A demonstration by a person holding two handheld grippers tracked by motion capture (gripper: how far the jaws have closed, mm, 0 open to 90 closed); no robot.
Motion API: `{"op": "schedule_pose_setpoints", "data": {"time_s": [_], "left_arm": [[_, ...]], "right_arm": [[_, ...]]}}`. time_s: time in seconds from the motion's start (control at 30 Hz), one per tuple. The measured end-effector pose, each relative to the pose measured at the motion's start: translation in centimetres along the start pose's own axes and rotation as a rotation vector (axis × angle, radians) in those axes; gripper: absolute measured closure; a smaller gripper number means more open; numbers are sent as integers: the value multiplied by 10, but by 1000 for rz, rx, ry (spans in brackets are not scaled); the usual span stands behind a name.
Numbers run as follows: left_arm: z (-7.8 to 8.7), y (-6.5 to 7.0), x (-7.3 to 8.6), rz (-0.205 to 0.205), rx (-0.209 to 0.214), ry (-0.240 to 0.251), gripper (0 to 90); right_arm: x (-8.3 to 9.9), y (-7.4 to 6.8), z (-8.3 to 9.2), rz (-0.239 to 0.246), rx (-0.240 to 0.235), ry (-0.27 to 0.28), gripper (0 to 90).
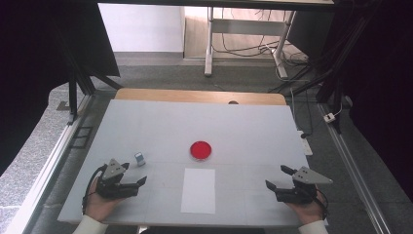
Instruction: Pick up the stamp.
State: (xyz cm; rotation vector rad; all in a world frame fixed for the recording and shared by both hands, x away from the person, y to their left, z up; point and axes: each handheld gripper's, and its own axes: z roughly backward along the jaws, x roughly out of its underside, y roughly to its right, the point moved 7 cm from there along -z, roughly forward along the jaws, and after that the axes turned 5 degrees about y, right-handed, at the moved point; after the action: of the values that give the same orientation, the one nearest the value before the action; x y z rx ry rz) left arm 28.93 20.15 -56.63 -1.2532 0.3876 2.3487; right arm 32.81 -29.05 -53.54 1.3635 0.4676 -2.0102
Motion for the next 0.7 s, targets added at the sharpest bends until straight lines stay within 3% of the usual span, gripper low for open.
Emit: {"op": "schedule_pose_setpoints", "data": {"time_s": [0.33,0.7], "left_arm": [[2,-1,0,1,-19,5,166],[3,5,-7,-14,-11,19,165]], "right_arm": [[1,-2,-1,18,-5,-3,187],[0,-8,1,18,-12,3,196]]}}
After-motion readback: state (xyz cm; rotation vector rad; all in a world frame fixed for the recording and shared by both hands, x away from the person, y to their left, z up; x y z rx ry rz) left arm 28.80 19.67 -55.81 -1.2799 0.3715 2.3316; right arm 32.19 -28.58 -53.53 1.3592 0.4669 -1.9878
